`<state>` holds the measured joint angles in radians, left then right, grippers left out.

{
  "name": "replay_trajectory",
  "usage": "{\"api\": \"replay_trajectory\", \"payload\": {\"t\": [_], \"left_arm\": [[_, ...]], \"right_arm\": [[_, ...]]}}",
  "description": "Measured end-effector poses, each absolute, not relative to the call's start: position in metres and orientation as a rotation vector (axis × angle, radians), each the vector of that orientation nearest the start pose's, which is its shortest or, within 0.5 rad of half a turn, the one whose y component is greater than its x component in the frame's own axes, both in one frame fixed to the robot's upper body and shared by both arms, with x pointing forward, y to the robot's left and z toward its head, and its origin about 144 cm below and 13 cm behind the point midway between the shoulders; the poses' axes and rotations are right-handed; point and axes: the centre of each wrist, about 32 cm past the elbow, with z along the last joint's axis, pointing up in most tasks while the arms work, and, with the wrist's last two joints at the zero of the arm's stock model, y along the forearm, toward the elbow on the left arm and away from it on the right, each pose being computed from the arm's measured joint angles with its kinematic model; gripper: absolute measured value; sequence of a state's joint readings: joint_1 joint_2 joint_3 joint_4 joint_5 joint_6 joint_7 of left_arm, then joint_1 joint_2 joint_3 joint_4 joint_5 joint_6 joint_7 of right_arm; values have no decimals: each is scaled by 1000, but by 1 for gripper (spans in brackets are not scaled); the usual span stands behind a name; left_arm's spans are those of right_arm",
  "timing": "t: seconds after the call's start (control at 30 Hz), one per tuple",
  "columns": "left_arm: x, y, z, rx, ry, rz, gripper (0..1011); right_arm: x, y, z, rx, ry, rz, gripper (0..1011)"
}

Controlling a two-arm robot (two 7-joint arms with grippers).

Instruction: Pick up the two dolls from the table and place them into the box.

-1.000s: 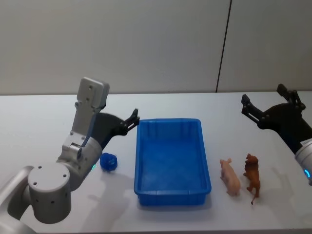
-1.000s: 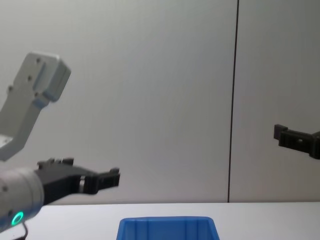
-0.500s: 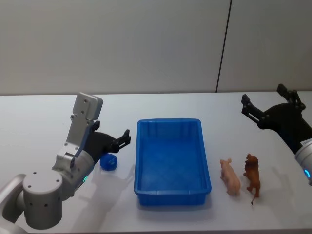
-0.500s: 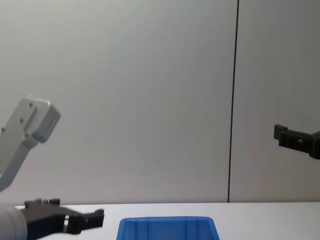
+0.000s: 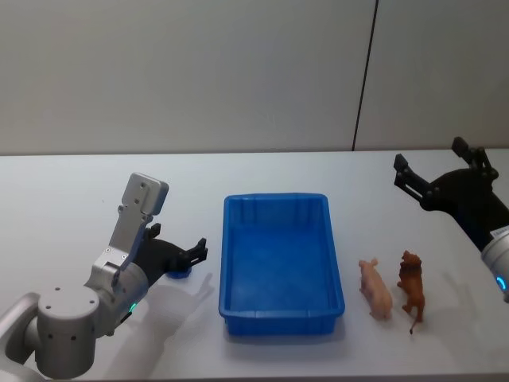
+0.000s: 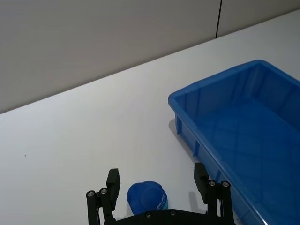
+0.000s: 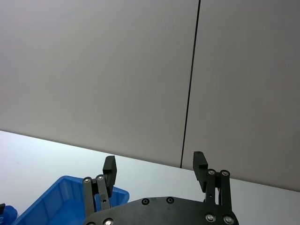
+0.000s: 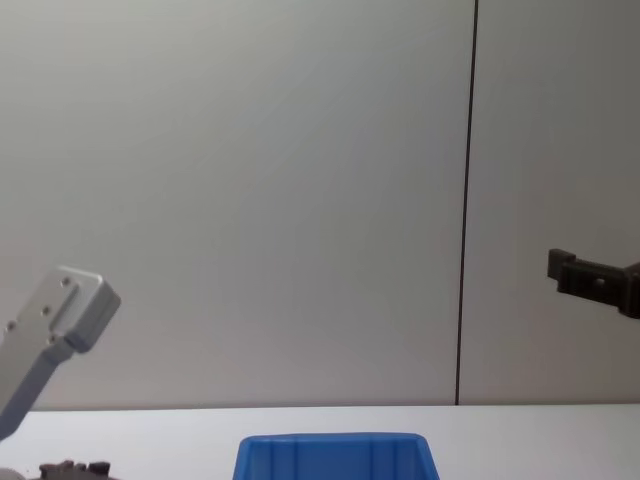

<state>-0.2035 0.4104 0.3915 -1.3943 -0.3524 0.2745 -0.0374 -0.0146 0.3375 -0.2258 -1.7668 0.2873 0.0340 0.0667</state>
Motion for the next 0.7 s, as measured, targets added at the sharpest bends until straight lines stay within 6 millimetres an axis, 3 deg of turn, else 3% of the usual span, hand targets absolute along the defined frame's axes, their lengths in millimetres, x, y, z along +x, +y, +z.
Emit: {"api": "replay_trajectory", "payload": {"t": [0.7], "left_arm": [[511,261,1112,487,227,1199,978]], "right_arm": [[443,-237,1189,26,-75,-1230,1001]]}}
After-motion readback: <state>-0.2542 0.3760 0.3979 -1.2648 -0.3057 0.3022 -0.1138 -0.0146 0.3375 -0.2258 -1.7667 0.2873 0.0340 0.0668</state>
